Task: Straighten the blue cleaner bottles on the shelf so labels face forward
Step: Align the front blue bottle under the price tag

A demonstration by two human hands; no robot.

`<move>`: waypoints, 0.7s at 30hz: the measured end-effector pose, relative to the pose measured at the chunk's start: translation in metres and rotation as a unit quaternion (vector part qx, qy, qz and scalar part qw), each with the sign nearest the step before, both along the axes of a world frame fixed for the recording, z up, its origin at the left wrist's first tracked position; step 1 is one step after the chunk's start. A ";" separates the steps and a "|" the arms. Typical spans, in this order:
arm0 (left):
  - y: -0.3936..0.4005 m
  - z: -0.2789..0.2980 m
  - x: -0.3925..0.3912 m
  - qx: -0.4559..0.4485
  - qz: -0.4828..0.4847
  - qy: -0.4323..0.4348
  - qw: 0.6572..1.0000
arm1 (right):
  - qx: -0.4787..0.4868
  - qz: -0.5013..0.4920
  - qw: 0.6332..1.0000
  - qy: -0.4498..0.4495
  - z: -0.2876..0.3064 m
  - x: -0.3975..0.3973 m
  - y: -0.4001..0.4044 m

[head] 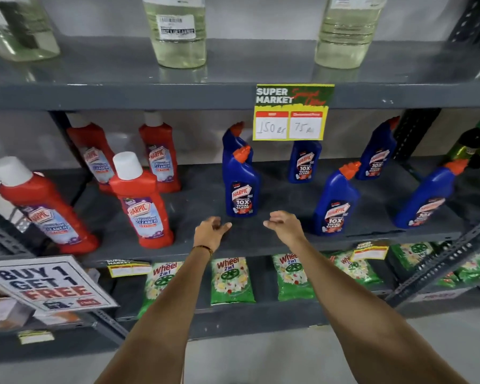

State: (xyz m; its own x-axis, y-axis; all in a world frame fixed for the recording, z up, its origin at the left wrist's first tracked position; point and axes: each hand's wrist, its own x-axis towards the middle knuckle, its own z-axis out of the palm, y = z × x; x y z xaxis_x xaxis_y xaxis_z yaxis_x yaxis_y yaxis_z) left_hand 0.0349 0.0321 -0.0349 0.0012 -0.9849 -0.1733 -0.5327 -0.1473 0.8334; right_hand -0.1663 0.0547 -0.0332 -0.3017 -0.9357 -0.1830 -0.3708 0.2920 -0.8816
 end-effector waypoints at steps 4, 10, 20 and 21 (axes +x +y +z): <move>-0.023 0.003 0.002 0.005 -0.001 -0.005 1.000 | 0.017 0.016 1.000 -0.013 -0.003 0.007 -0.032; -0.051 0.007 -0.008 0.022 -0.011 0.006 1.000 | 0.024 0.040 0.999 -0.029 -0.003 0.013 -0.068; -0.058 0.006 -0.020 0.025 -0.051 0.042 0.998 | 0.011 0.090 0.994 -0.056 -0.009 0.014 -0.072; -0.056 0.006 -0.020 0.025 -0.047 0.043 0.998 | 0.010 0.092 0.994 -0.055 -0.009 0.013 -0.070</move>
State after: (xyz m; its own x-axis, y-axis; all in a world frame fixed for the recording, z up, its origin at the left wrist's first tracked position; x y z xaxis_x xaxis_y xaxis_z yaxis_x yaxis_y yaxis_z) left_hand 0.0147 -0.0244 -0.0289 -0.1075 -0.9700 -0.2181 -0.4734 -0.1430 0.8691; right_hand -0.1531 -0.0156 -0.0422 -0.1033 -0.9691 -0.2239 -0.3214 0.2456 -0.9146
